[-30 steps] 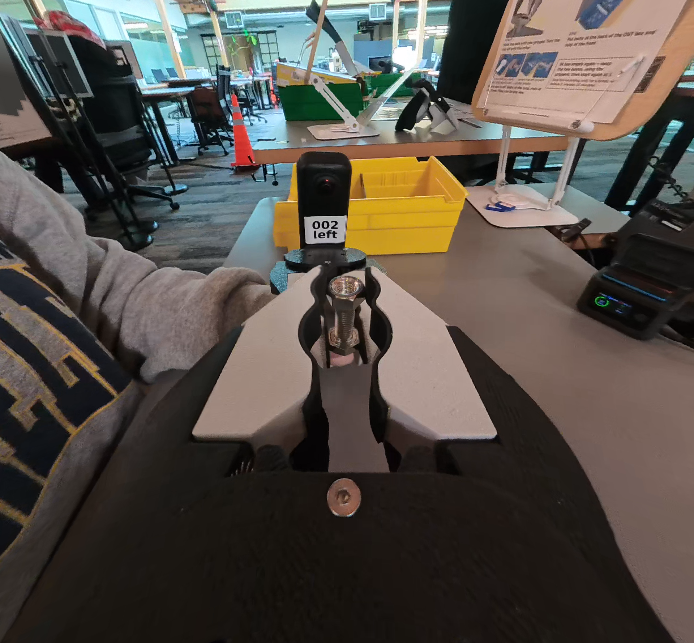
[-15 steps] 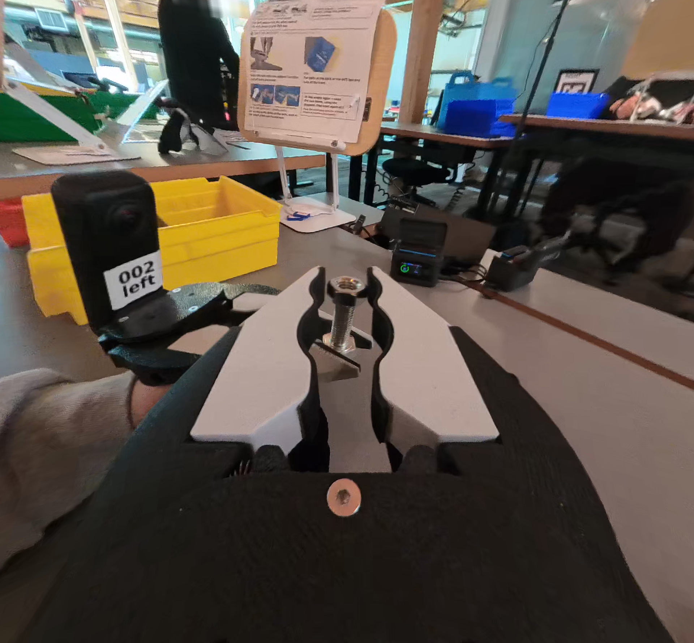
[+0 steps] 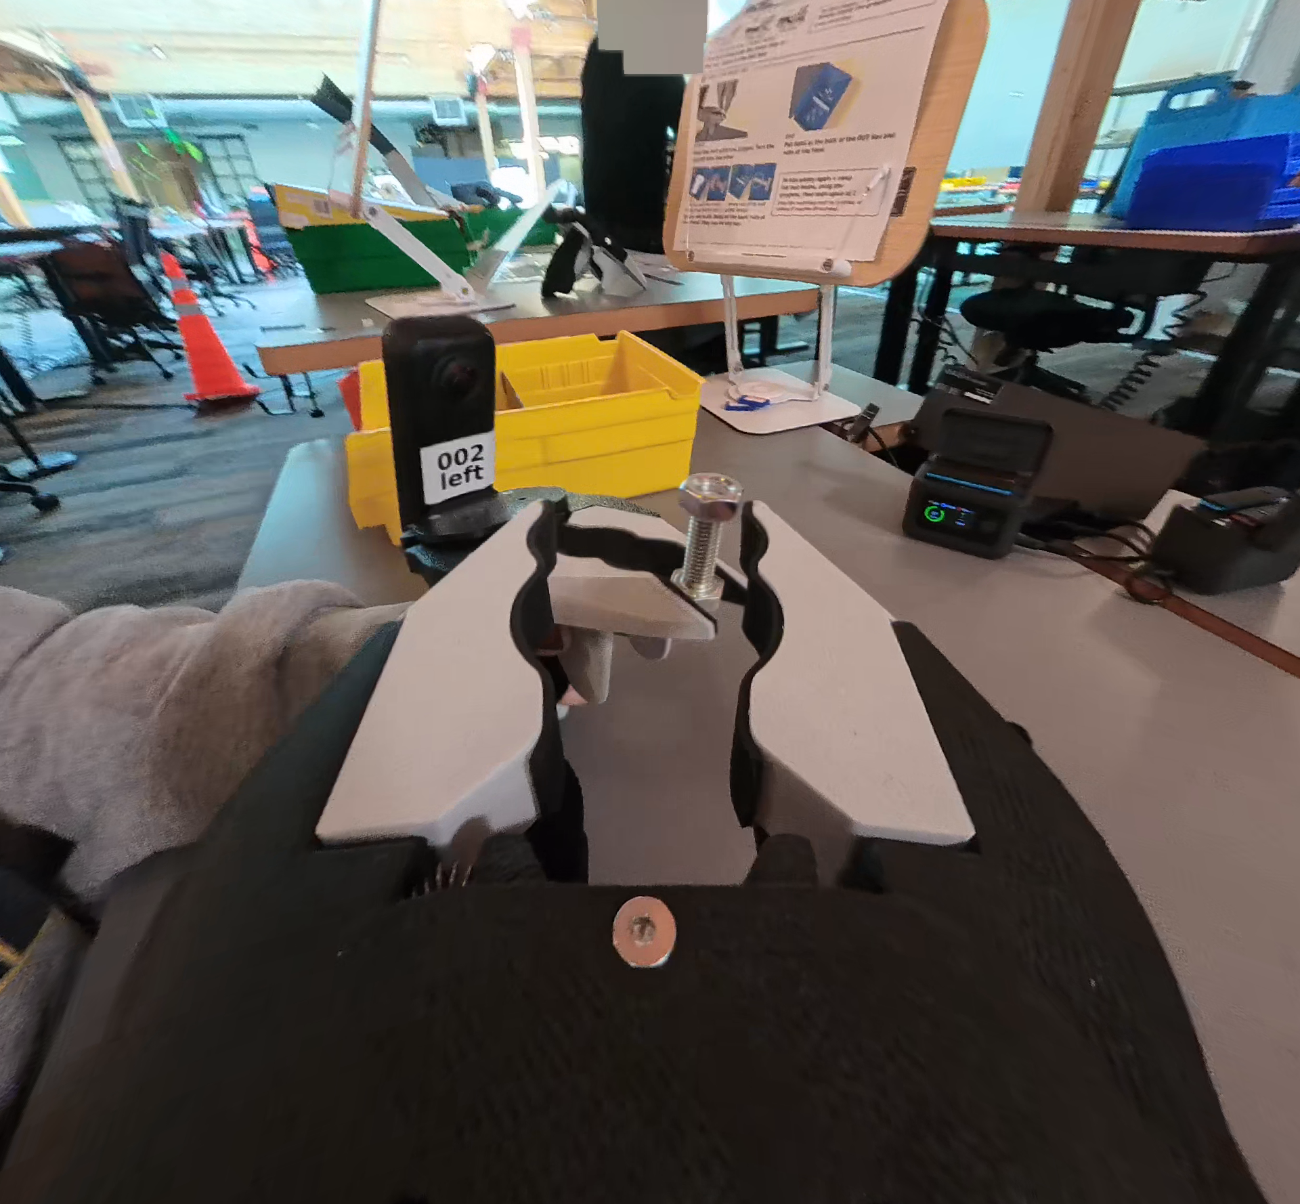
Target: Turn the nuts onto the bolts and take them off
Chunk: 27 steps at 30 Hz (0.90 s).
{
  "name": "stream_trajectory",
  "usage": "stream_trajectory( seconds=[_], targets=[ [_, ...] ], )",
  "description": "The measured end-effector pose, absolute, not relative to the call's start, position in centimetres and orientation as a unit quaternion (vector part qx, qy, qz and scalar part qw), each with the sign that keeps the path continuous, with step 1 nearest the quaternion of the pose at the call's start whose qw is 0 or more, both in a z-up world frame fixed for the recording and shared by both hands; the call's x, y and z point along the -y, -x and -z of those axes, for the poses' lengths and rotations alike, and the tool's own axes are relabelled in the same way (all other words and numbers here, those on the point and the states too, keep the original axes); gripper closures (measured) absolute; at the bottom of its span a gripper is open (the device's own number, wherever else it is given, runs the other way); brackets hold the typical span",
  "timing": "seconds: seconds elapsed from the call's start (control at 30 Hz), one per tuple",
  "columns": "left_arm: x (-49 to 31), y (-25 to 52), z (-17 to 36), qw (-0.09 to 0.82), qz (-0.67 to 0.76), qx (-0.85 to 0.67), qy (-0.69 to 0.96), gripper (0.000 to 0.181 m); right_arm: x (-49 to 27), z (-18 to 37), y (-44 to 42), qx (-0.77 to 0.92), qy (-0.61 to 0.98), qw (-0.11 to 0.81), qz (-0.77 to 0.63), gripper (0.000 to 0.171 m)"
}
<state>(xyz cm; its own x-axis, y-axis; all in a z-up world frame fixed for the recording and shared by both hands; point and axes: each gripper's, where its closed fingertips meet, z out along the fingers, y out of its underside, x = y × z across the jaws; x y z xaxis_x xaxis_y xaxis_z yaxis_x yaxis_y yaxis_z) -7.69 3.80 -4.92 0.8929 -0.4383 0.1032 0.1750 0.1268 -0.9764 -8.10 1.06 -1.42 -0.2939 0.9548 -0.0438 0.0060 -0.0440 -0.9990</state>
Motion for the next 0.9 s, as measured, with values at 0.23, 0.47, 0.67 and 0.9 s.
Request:
stream_trajectory(
  seconds=[0.23, 0.47, 0.67, 0.9],
  targets=[
    [-3.8, 6.0, 5.1, 0.73, 0.23, -0.133, 0.629, 0.165, 0.0, 1.5, 8.4, 0.58, 0.406, 0.391, -0.588, 0.108],
    [-3.6, 5.3, 5.1, 0.721, 0.266, -0.14, 0.624, 0.166, -1.3, 0.8, 8.0, 0.564, 0.411, 0.392, -0.6, 0.11],
    [-3.3, 7.2, 4.6, 0.735, 0.259, -0.113, 0.617, 0.166, 0.1, 1.4, 8.0, 0.591, 0.398, 0.365, -0.599, 0.109],
    [-2.9, 4.7, 4.9, 0.707, 0.303, -0.159, 0.618, 0.166, 0.1, 1.1, 8.5, 0.592, 0.389, 0.347, -0.615, 0.117]
  ],
)
